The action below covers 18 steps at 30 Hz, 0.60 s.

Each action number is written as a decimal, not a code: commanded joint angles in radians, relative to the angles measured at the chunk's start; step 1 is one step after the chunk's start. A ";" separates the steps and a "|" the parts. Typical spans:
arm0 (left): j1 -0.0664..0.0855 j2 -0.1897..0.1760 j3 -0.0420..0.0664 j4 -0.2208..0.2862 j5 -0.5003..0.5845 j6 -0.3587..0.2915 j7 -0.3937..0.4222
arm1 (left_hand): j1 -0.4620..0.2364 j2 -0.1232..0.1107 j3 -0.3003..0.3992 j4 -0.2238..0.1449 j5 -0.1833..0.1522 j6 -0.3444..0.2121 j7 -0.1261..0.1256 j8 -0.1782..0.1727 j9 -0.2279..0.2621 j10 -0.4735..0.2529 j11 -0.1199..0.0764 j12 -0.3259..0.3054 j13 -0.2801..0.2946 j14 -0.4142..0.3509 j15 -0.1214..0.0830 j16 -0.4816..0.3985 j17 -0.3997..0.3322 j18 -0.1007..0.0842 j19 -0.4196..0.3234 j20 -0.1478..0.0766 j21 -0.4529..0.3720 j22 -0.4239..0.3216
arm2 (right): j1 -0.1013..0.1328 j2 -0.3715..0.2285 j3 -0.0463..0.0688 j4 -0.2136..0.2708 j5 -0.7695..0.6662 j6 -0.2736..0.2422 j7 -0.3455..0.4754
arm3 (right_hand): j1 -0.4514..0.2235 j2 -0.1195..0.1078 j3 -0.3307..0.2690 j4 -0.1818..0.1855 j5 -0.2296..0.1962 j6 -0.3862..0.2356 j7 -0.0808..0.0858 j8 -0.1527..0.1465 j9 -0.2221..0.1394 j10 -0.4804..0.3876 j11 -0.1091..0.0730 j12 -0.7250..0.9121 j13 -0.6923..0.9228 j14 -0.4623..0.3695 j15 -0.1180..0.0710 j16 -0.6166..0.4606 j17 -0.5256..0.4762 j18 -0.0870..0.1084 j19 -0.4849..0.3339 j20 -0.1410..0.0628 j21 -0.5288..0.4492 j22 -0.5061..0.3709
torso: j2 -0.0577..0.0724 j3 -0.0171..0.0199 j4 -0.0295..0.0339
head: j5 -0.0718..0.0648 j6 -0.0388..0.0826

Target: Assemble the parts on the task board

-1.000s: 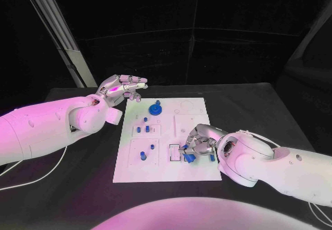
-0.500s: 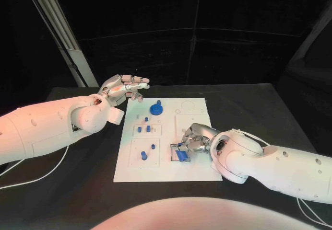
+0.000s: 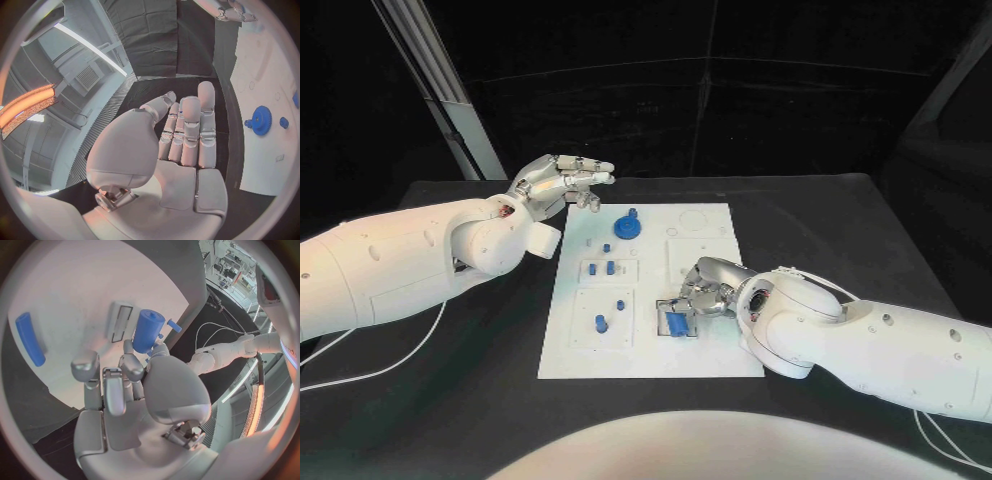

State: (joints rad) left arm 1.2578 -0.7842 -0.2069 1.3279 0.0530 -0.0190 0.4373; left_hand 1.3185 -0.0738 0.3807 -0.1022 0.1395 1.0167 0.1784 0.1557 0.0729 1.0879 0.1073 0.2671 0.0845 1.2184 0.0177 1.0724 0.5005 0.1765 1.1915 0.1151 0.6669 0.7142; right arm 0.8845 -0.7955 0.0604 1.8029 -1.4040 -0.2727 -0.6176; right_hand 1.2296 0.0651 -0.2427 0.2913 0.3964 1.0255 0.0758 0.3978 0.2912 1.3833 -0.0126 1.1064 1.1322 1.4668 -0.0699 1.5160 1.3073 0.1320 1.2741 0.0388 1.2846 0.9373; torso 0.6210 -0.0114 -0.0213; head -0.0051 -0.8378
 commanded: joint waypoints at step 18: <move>0.002 0.001 0.001 0.001 0.004 0.012 -0.003 | 0.001 0.006 -0.003 -0.001 -0.002 -0.007 0.001 0.007 -0.001 -0.007 -0.003 0.005 0.001 -0.004 0.000 -0.003 -0.001 0.006 -0.006 0.002 -0.006 -0.002 | 0.001 0.013 0.000 -0.010 -0.082 0.024 -0.007 | -0.118 0.007 -0.096 0.000 -0.343 0.033 -0.023 -0.005 0.051 0.009 -0.007 -0.019 0.008 0.076 -0.012 -0.010 0.125 -0.011 -0.008 -0.009 -0.024 -0.027 | 0.000 0.0004 -0.0008 | 0.003 0.000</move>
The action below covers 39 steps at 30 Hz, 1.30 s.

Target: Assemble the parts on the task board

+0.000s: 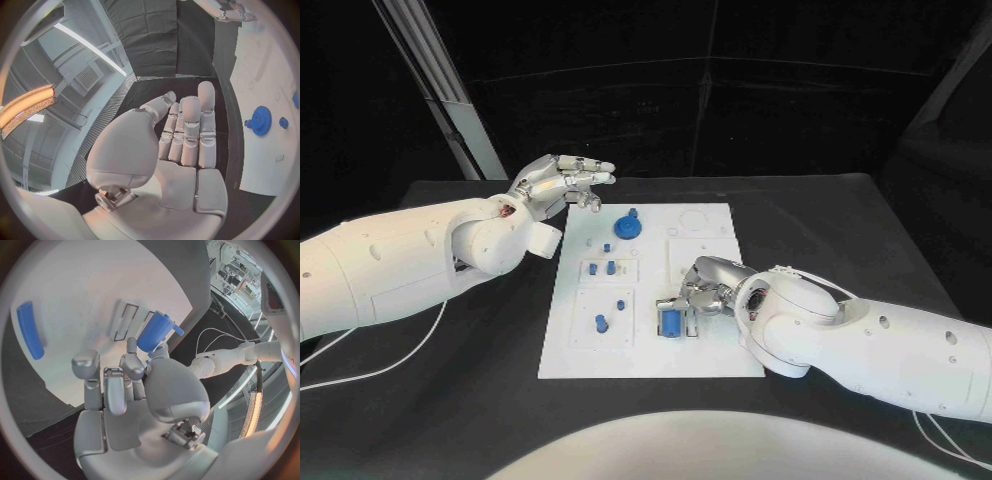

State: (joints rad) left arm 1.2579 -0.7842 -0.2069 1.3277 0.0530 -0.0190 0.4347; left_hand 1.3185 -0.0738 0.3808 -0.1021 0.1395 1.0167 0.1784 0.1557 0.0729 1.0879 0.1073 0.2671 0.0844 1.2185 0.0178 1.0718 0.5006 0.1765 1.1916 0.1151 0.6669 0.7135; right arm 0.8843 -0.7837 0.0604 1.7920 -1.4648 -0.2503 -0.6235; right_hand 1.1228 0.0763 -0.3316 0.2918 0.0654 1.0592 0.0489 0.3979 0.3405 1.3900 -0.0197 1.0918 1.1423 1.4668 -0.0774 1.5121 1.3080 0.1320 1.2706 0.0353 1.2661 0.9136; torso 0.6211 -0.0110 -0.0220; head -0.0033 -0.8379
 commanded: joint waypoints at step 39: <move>0.001 -0.003 0.000 -0.001 0.004 0.012 -0.001 | 0.002 0.006 -0.003 -0.003 -0.002 -0.008 0.001 0.007 -0.001 -0.008 -0.002 0.007 0.001 -0.006 0.000 -0.004 -0.004 0.006 -0.007 0.002 -0.007 -0.002 | 0.001 -0.195 0.001 0.114 0.116 -0.201 0.242 | 0.229 -0.037 0.096 -0.058 0.184 -0.138 0.059 -0.108 -0.009 -0.031 0.043 -0.056 -0.016 0.078 0.031 -0.006 0.134 -0.006 -0.022 0.024 -0.033 -0.038 | -0.004 0.0006 -0.0079 | -0.018 0.012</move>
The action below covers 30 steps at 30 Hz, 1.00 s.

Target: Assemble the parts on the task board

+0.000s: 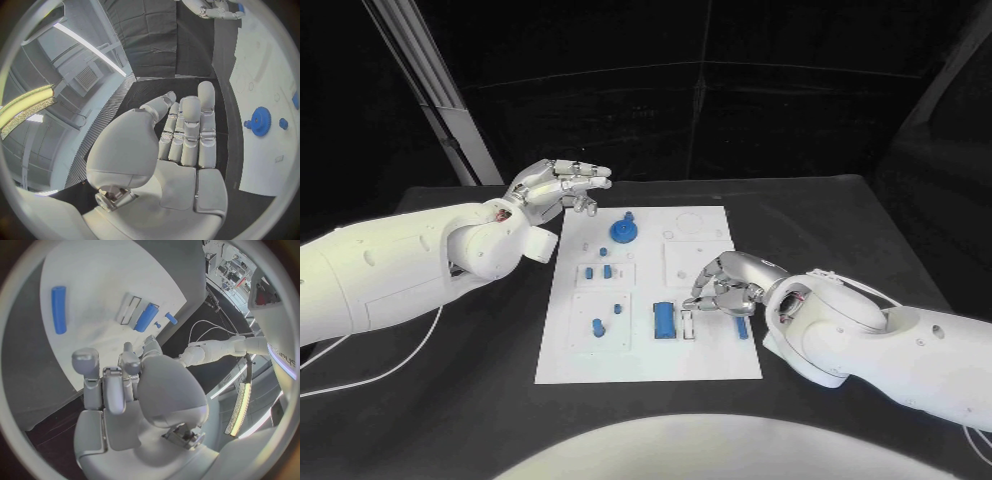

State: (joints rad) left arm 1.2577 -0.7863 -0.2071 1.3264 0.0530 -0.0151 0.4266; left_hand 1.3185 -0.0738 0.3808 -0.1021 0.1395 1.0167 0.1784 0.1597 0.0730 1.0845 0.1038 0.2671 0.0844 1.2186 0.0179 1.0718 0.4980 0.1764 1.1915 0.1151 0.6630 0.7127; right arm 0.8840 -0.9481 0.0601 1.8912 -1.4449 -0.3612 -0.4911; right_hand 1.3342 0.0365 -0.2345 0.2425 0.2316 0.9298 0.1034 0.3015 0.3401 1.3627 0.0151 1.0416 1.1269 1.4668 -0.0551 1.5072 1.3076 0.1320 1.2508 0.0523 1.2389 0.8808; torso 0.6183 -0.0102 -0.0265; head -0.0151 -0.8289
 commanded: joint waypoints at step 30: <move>0.000 -0.003 -0.003 -0.001 0.004 0.005 0.008 | 0.003 0.007 -0.004 -0.003 -0.002 -0.008 0.001 0.004 -0.001 -0.005 0.001 0.008 0.001 -0.007 0.001 -0.004 -0.002 0.006 -0.007 0.002 -0.004 -0.002 | 0.000 -0.135 0.001 -0.026 -0.136 0.198 -0.064 | 0.015 -0.003 -0.061 0.044 0.060 0.100 -0.020 0.002 -0.030 -0.052 -0.010 -0.170 -0.132 0.059 -0.005 -0.053 0.054 0.005 -0.035 0.001 -0.049 -0.066 | -0.005 -0.0021 -0.0147 | -0.035 0.005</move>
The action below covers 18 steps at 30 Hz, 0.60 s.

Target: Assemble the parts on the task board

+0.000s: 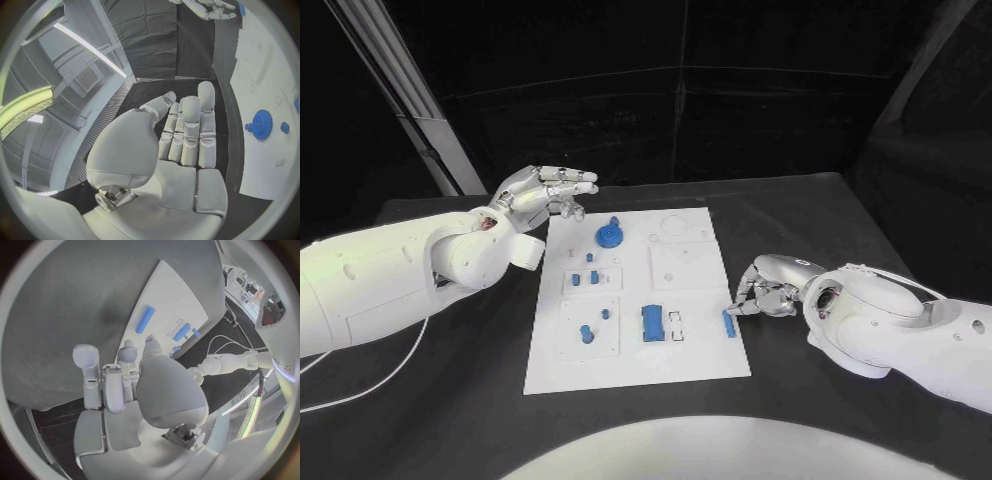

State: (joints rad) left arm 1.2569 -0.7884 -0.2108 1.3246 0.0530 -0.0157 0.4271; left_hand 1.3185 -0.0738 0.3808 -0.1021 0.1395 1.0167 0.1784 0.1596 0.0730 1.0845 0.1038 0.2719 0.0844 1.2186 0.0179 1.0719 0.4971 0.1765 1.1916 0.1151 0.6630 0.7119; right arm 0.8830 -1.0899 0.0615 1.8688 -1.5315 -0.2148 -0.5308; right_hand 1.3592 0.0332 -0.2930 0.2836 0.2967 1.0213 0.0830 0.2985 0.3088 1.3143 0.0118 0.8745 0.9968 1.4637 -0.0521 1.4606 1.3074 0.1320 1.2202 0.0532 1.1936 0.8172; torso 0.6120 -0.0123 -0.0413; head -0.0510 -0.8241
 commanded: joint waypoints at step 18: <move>0.000 0.000 0.000 -0.001 0.004 0.008 0.005 | 0.003 0.007 -0.004 -0.003 -0.002 -0.008 0.001 0.004 -0.001 -0.006 0.001 0.003 0.001 -0.007 0.000 -0.004 -0.001 0.006 -0.007 0.002 -0.004 -0.001 | -0.001 0.056 -0.001 -0.030 -0.068 0.113 -0.025 | -0.011 -0.005 -0.014 0.002 -0.043 0.021 -0.005 0.015 0.009 0.002 -0.011 -0.002 -0.001 0.062 -0.012 -0.011 0.051 0.006 -0.005 -0.004 -0.011 -0.007 | 0.000 -0.0004 0.0016 | 0.001 -0.005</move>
State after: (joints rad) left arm 1.2554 -0.7885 -0.2116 1.3233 0.0530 -0.0155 0.4269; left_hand 1.3185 -0.0738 0.3808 -0.1021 0.1395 1.0167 0.1784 0.1596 0.0730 1.0845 0.1038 0.2718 0.0843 1.2186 0.0179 1.0718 0.4972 0.1765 1.1915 0.1151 0.6630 0.7121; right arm 0.8816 -1.0370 0.0603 1.8391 -1.5818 -0.1437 -0.5522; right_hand 1.3552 0.0293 -0.3018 0.2868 0.2568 1.0355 0.0757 0.3070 0.3169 1.3149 0.0052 0.8740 0.9954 1.4671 -0.0556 1.4523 1.3074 0.1320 1.2204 0.0533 1.1885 0.8106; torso 0.6125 -0.0126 -0.0395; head -0.0507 -0.8290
